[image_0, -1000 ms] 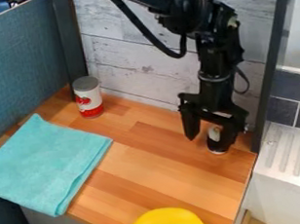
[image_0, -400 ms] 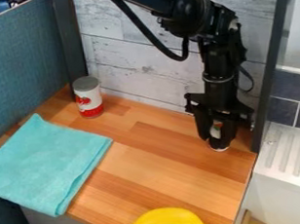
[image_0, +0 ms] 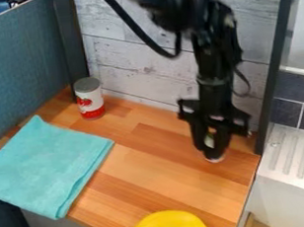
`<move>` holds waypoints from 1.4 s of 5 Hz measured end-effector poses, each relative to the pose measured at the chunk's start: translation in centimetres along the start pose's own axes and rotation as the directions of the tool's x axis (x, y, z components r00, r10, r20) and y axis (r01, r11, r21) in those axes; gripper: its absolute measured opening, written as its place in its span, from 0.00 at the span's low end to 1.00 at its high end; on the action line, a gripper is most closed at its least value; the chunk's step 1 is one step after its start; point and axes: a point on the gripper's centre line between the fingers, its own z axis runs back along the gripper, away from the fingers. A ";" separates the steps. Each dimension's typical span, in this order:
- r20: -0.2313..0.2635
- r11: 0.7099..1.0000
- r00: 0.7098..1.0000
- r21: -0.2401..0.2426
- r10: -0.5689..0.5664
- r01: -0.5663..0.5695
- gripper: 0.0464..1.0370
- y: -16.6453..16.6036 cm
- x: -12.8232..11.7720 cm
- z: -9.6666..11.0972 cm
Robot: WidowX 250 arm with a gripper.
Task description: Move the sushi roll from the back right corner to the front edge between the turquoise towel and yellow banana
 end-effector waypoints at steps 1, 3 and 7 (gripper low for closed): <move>-0.020 0.992 0.995 0.086 0.094 -0.092 0.40 1.7 -4.4 4.3; -0.174 0.975 0.968 0.156 0.183 -0.157 0.40 5.4 -13.0 2.2; -0.077 0.990 0.987 0.032 0.142 -0.140 0.40 7.9 -13.0 -2.0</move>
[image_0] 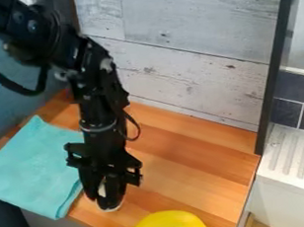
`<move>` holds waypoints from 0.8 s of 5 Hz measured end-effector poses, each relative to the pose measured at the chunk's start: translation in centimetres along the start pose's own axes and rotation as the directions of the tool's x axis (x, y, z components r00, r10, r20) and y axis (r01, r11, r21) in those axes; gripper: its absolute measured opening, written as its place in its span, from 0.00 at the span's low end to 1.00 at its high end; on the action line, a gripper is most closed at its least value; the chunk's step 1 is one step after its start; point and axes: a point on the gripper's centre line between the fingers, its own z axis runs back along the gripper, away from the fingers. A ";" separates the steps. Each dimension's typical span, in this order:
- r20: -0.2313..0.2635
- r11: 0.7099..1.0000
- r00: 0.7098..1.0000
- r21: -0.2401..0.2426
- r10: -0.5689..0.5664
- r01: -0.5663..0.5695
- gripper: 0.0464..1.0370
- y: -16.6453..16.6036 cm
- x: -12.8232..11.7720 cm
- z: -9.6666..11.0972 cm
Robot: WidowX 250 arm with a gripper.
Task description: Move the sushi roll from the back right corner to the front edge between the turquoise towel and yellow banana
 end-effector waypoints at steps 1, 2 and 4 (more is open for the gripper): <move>-0.044 1.000 0.999 0.010 -0.009 0.009 0.40 0.2 -0.8 -0.7; -0.075 1.000 0.997 0.008 0.017 -0.017 0.47 0.6 -1.6 -1.0; -0.065 0.999 0.998 -0.025 0.025 -0.026 0.97 1.0 -1.2 0.8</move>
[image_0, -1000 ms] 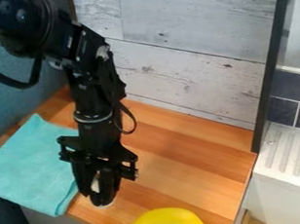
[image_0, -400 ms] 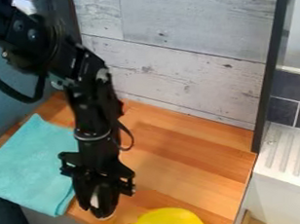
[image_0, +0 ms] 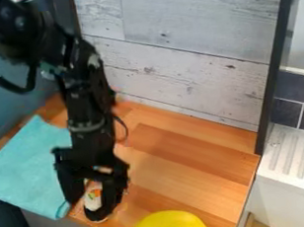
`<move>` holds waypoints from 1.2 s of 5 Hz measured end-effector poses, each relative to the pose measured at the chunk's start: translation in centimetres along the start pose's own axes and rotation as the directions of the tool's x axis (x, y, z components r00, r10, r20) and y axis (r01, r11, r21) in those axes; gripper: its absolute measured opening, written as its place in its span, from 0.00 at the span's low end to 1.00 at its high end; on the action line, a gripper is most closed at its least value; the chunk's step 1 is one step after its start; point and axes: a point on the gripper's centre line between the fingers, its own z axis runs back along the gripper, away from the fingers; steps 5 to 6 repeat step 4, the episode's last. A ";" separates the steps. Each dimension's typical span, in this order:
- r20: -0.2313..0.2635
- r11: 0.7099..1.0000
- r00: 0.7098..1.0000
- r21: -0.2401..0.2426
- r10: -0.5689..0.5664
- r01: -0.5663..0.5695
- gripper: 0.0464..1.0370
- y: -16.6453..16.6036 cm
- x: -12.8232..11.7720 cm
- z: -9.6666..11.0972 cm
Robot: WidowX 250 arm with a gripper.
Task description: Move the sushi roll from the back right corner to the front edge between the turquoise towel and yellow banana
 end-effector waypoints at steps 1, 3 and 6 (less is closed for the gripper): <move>0.057 1.000 0.998 -0.006 0.021 -0.021 0.97 0.3 0.5 2.6; 0.167 0.997 0.985 0.072 -0.049 0.037 0.97 1.5 4.9 9.1; 0.132 0.997 0.991 0.080 -0.024 0.014 0.96 3.5 6.0 9.3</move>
